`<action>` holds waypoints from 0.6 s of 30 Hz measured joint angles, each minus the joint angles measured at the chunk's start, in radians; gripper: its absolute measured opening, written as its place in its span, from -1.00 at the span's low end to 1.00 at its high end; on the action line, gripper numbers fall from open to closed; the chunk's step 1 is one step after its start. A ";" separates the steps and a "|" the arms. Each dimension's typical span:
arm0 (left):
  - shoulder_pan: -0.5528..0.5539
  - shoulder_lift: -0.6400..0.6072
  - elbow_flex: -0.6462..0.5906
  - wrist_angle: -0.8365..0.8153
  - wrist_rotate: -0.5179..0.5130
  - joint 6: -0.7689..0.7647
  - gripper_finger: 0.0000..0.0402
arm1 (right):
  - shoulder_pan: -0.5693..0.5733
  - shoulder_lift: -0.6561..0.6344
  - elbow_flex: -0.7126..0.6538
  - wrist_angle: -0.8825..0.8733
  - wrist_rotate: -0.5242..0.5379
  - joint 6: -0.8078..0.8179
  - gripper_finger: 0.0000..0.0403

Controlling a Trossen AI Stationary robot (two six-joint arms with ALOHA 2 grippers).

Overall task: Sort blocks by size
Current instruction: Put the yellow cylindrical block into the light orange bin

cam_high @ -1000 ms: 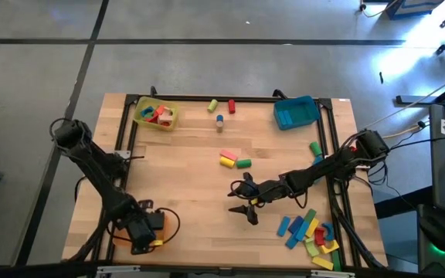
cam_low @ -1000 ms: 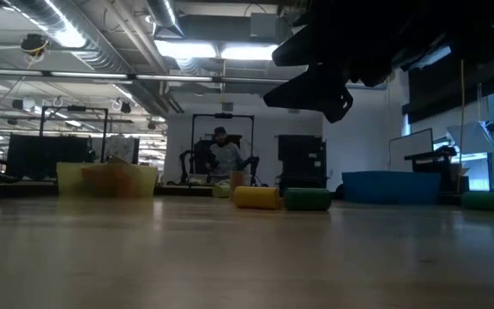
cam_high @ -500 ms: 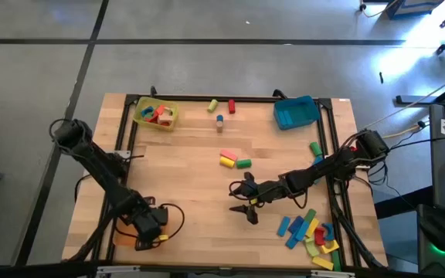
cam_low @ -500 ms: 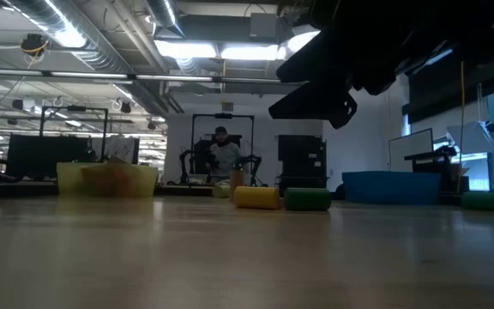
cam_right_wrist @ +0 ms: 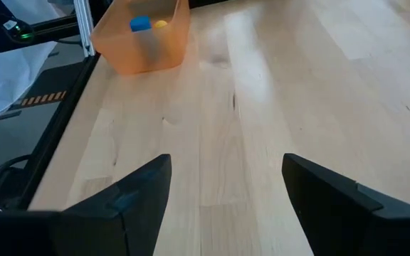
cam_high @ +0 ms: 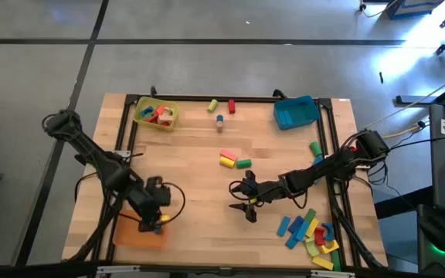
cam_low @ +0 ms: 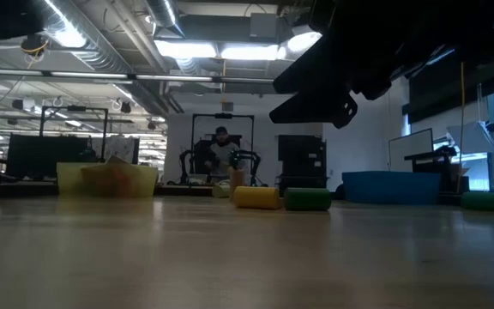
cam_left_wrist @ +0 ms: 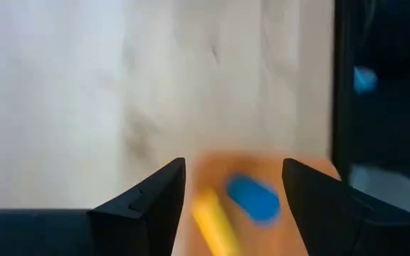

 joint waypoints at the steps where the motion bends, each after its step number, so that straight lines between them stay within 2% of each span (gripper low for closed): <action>1: 0.015 -0.013 0.000 0.012 -0.043 0.044 0.08 | 0.000 0.000 0.000 0.000 0.001 0.002 0.35; 4: 0.077 -0.032 0.000 0.073 -0.158 0.219 0.07 | 0.000 0.000 0.000 -0.003 0.003 0.014 0.35; 6: 0.140 -0.031 0.000 0.138 -0.184 0.345 0.07 | 0.000 0.000 0.000 -0.007 0.003 0.030 0.35; 11: 0.301 -0.010 -0.030 0.319 -0.137 0.576 0.07 | 0.000 0.000 0.000 -0.009 0.001 0.043 0.35; 18: 0.486 0.079 -0.073 0.471 -0.060 0.686 0.07 | 0.000 0.000 0.000 -0.015 -0.002 0.039 0.35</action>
